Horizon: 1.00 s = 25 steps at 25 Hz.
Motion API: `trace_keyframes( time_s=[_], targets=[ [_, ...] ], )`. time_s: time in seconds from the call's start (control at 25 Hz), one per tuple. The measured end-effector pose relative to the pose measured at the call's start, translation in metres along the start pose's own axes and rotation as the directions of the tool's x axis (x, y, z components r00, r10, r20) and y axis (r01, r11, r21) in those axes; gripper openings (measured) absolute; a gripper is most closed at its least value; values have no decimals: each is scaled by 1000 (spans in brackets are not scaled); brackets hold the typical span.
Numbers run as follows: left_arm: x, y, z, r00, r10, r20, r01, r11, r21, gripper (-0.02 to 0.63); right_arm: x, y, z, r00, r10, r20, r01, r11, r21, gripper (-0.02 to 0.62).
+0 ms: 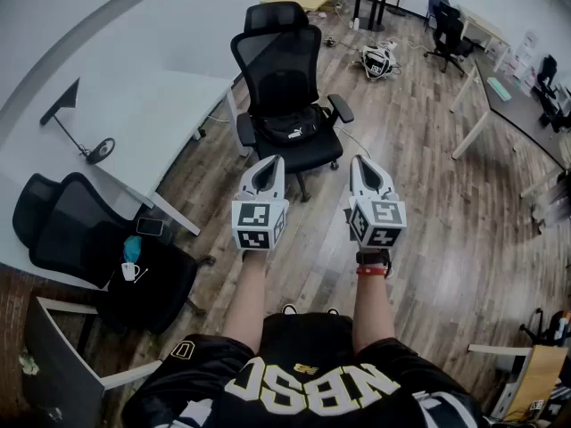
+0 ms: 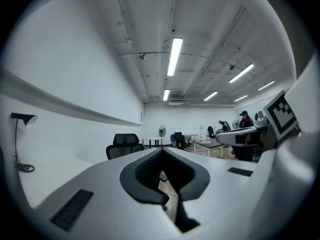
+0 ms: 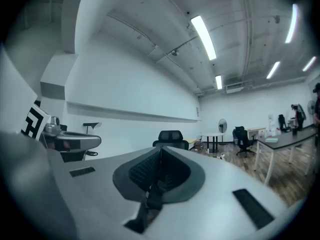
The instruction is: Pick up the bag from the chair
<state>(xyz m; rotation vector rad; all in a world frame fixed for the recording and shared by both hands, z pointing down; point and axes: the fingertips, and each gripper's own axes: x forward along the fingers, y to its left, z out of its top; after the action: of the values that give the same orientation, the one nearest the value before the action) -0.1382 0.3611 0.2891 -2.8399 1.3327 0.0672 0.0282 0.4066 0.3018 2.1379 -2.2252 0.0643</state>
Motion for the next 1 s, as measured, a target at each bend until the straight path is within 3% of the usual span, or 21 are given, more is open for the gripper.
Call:
trace_keyframes(
  time_s=[0.28, 0.56, 0.76, 1.0],
  targets=[
    [-1, 23, -10, 1000, 15, 8, -15, 999, -34, 14, 18, 21, -13, 999, 35, -30, -36, 999, -10, 11],
    [21, 49, -25, 999, 43, -6, -43, 998, -53, 14, 65, 29, -29, 996, 88, -34, -86, 995, 51, 9],
    [75, 70, -49, 997, 64, -33, -65, 997, -46, 14, 138, 19, -43, 989, 145, -36, -142, 988, 64, 9],
    [184, 102, -54, 992, 119, -47, -121, 992, -43, 14, 246, -28, -33, 976, 215, -41, -213, 976, 54, 12]
  ],
)
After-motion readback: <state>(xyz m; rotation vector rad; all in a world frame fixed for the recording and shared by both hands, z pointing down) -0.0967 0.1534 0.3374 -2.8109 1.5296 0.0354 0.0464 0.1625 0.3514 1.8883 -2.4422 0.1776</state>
